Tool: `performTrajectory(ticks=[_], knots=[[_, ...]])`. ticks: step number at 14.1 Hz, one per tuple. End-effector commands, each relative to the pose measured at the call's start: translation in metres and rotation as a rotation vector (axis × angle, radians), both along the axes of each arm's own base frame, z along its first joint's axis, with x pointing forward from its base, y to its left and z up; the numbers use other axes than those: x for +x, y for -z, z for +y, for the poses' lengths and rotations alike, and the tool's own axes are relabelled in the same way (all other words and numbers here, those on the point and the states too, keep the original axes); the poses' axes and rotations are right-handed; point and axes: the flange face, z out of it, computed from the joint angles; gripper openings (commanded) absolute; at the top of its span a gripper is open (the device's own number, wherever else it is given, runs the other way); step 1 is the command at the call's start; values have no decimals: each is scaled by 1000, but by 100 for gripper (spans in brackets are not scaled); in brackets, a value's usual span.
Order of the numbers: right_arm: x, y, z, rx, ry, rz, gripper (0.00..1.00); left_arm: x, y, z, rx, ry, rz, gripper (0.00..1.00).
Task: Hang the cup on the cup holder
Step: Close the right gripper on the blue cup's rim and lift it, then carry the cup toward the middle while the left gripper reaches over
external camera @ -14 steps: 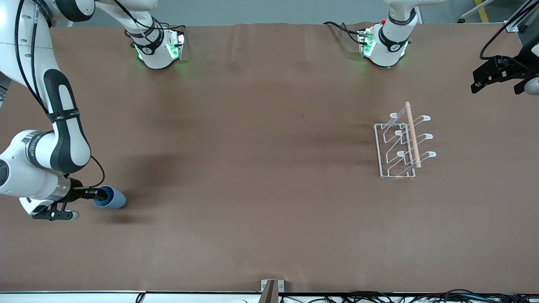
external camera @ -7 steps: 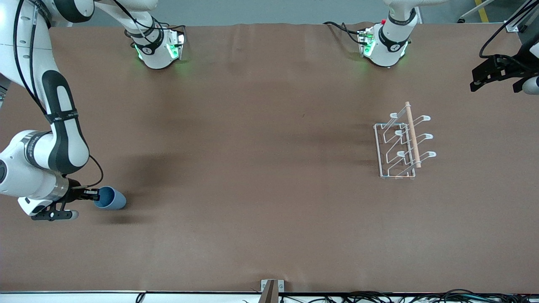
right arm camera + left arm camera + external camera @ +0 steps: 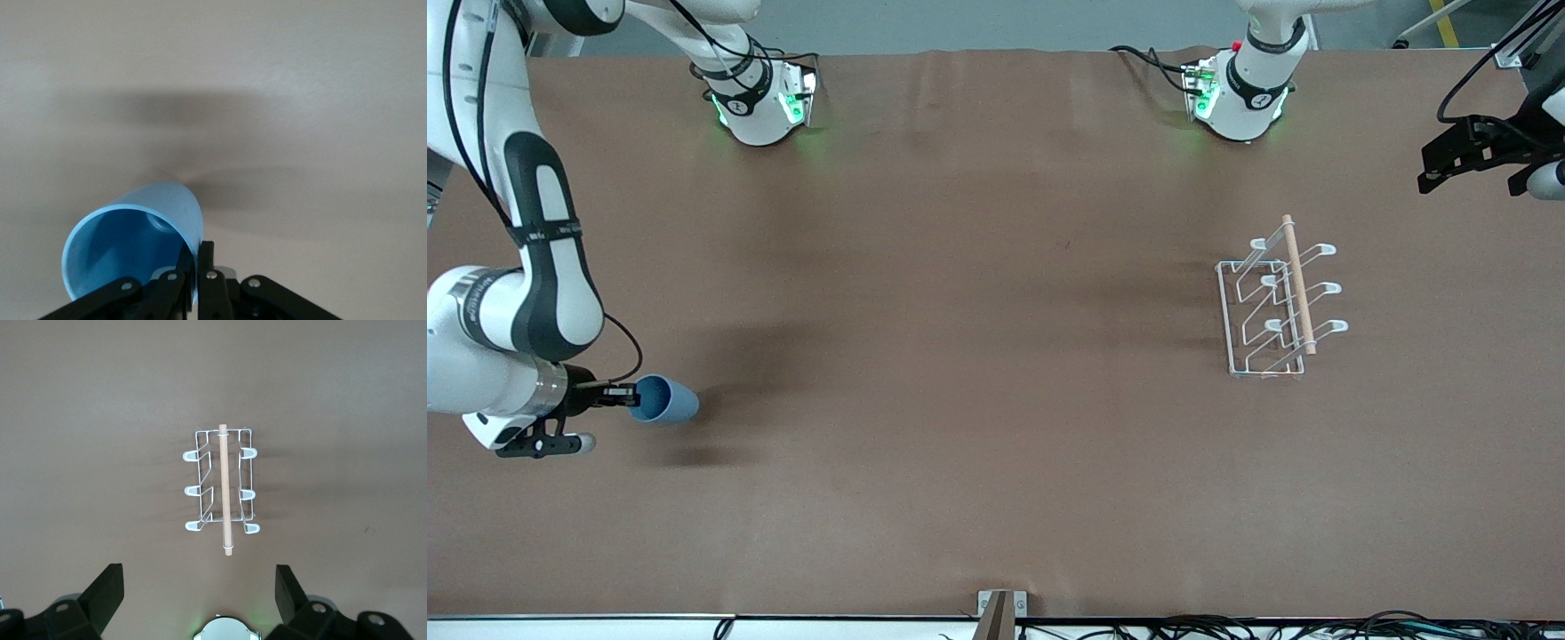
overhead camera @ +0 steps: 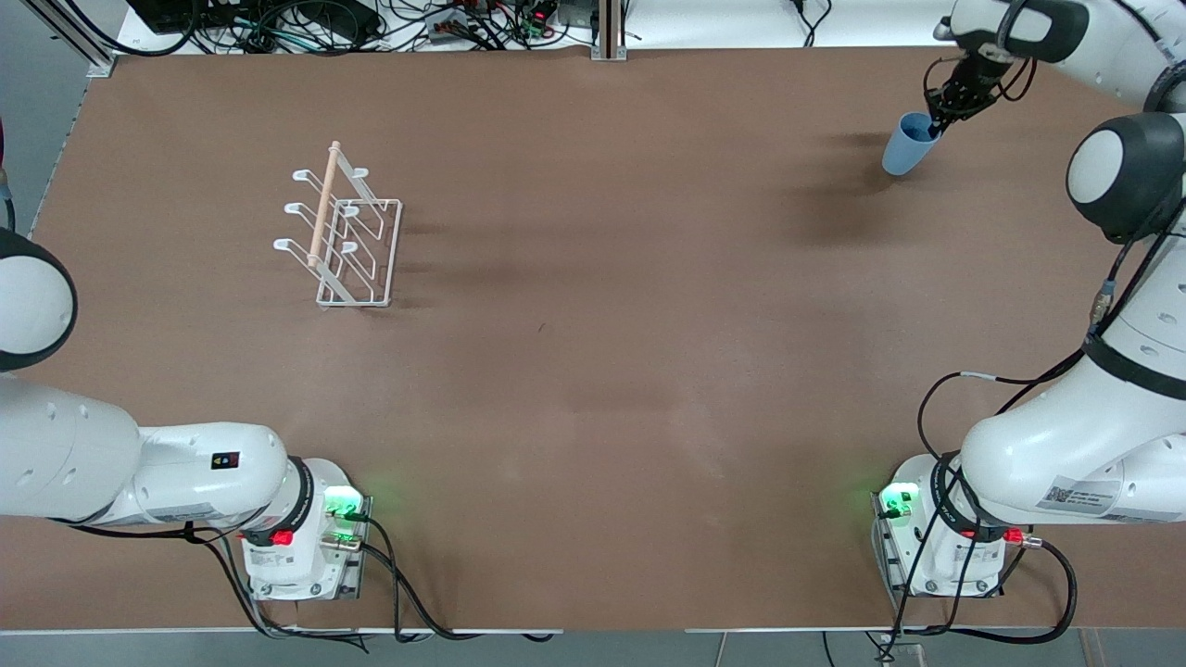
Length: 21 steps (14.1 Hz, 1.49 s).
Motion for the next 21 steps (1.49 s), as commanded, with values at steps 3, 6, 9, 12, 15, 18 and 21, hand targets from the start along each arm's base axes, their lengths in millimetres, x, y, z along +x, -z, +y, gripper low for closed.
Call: performTrajectory(ticks=[3, 6, 9, 12, 15, 18, 21], knots=[[-32, -59, 70, 237, -9, 120, 0, 1, -4, 3, -15, 16, 7, 100], [-41, -67, 110, 433, 8, 193, 0, 1, -4, 3, -14, 17, 7, 100], [-49, -72, 149, 600, 7, 259, 0, 1, 2, -9, -50, 118, 21, 100], [-55, -75, 200, 758, 2, 295, 0, 2, 15, -74, -246, 214, 63, 100], [-53, -73, 232, 904, 26, 304, 1, 4, 31, -164, -367, 352, 52, 100], [-54, -66, 252, 995, 61, 336, 1, 3, 50, -242, -430, 507, 18, 100], [-50, -30, 259, 1086, 133, 386, 1, -11, 65, -307, -458, 665, -28, 100]])
